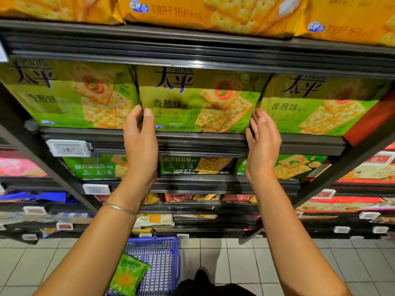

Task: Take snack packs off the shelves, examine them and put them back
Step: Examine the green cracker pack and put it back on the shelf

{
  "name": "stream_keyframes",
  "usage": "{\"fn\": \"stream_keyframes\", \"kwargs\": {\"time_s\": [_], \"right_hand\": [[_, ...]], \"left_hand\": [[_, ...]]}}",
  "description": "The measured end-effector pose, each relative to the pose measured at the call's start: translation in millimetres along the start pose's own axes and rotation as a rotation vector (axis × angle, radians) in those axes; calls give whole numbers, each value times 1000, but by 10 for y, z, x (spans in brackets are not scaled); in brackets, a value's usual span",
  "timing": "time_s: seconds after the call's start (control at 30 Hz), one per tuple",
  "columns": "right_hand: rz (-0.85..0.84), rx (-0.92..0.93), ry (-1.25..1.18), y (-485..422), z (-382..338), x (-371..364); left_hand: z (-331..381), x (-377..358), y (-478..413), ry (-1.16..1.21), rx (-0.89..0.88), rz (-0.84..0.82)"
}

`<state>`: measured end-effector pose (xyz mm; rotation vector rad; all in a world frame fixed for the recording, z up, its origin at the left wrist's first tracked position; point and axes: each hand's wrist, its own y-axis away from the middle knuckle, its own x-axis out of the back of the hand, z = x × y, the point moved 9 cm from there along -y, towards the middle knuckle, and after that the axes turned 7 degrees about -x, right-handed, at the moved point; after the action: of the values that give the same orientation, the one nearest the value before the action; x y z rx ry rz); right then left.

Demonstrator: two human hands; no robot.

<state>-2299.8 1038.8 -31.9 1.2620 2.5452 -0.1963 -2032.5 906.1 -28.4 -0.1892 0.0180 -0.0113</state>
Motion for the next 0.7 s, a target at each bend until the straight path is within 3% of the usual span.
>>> {"fn": "stream_keyframes", "kwargs": {"time_s": [0.13,0.37,0.53,0.7], "right_hand": [[-68,-101,-74,106,76,-32],[-45,-169,-156,197,127,210],[38,-151,-119,102,147,727],[216,22,30,-174,-242,1373]], "left_hand": [[-121,54,22,259,141,4],[-291,140,64,364,204,11],[-231,8,398,218,75,52],[-46,-653,839,47,-134,-71]]}}
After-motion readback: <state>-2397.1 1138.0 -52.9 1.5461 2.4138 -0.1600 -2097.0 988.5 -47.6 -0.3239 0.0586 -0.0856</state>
